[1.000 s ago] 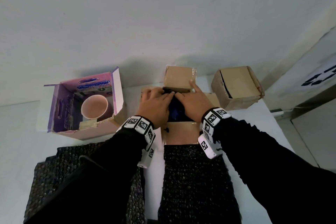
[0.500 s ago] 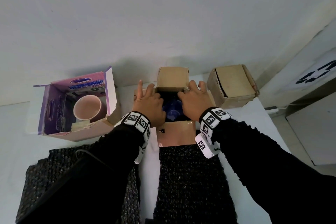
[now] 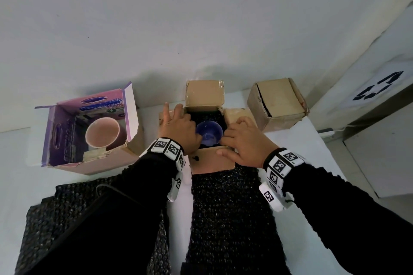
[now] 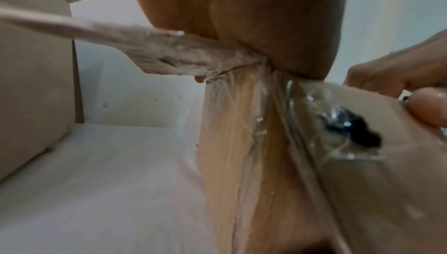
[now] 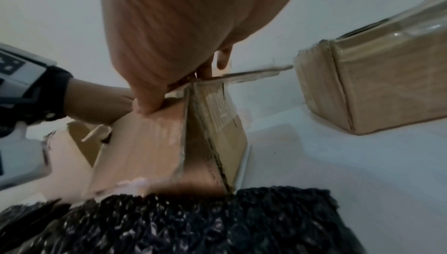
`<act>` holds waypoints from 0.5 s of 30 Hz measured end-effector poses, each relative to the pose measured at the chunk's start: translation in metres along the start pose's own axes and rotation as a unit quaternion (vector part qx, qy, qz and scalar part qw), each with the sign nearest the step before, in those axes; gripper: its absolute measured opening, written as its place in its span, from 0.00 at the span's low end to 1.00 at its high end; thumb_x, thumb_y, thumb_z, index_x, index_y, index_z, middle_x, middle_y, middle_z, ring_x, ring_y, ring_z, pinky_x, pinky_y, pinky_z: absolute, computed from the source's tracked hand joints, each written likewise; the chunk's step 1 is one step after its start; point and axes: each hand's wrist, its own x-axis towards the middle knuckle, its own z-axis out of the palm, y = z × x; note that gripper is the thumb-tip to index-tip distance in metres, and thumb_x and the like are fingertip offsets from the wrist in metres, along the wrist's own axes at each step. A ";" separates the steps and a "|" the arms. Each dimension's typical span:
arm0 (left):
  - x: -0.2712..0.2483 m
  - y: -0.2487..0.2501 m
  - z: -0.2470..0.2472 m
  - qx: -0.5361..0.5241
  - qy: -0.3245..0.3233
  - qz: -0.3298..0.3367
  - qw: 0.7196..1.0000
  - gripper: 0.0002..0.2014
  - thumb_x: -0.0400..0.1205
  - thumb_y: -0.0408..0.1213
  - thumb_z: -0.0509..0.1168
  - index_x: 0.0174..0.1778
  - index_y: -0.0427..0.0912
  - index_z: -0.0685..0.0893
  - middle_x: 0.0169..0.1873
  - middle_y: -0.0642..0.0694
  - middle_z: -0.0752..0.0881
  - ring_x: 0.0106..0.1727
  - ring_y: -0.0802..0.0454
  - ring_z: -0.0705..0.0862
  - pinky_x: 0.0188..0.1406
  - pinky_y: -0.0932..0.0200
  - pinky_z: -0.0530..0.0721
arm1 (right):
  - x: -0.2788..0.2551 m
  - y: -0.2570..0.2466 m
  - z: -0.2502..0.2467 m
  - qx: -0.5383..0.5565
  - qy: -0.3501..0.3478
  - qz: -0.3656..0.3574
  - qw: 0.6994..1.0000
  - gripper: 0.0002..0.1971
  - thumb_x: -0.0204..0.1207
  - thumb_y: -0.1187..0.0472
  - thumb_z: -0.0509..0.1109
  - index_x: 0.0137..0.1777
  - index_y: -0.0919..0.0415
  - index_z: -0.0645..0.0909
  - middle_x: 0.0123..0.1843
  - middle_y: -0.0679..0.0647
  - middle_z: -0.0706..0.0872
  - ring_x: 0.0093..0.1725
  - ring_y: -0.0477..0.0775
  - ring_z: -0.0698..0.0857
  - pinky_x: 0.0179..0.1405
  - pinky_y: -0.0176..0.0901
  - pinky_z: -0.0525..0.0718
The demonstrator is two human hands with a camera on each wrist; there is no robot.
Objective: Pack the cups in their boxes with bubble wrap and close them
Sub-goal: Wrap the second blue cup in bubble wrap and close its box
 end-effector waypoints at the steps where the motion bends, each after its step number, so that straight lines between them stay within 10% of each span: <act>1: 0.000 0.000 0.000 -0.002 0.004 0.001 1.000 0.26 0.77 0.58 0.49 0.52 0.47 0.87 0.61 0.50 0.82 0.79 0.41 0.59 0.74 0.25 0.36 | -0.003 -0.001 0.001 -0.010 -0.001 0.005 1.000 0.22 0.83 0.40 0.54 0.50 0.52 0.84 0.47 0.46 0.88 0.54 0.52 0.80 0.64 0.57 0.67; 9: -0.019 -0.001 -0.002 -0.046 0.112 -0.015 0.993 0.19 0.76 0.59 0.58 0.48 0.50 0.86 0.56 0.52 0.83 0.73 0.43 0.67 0.73 0.31 0.47 | 0.002 -0.011 0.000 -0.040 -0.064 0.047 0.996 0.31 0.80 0.32 0.46 0.49 0.51 0.85 0.48 0.45 0.86 0.60 0.52 0.76 0.65 0.61 0.61; 12: -0.035 -0.006 0.003 -0.082 0.223 0.064 0.969 0.19 0.80 0.60 0.58 0.41 0.51 0.84 0.43 0.53 0.83 0.58 0.45 0.77 0.64 0.38 0.63 | 0.003 -0.014 0.003 -0.039 -0.037 0.052 0.997 0.26 0.79 0.34 0.49 0.49 0.52 0.81 0.44 0.46 0.88 0.58 0.54 0.77 0.65 0.63 0.61; 15: -0.051 -0.013 0.013 -0.072 0.200 0.170 0.962 0.22 0.78 0.65 0.57 0.43 0.51 0.86 0.43 0.55 0.85 0.52 0.48 0.79 0.63 0.39 0.67 | 0.002 -0.014 0.003 -0.025 -0.049 0.057 0.997 0.26 0.78 0.33 0.48 0.49 0.51 0.79 0.43 0.44 0.88 0.60 0.52 0.77 0.68 0.64 0.58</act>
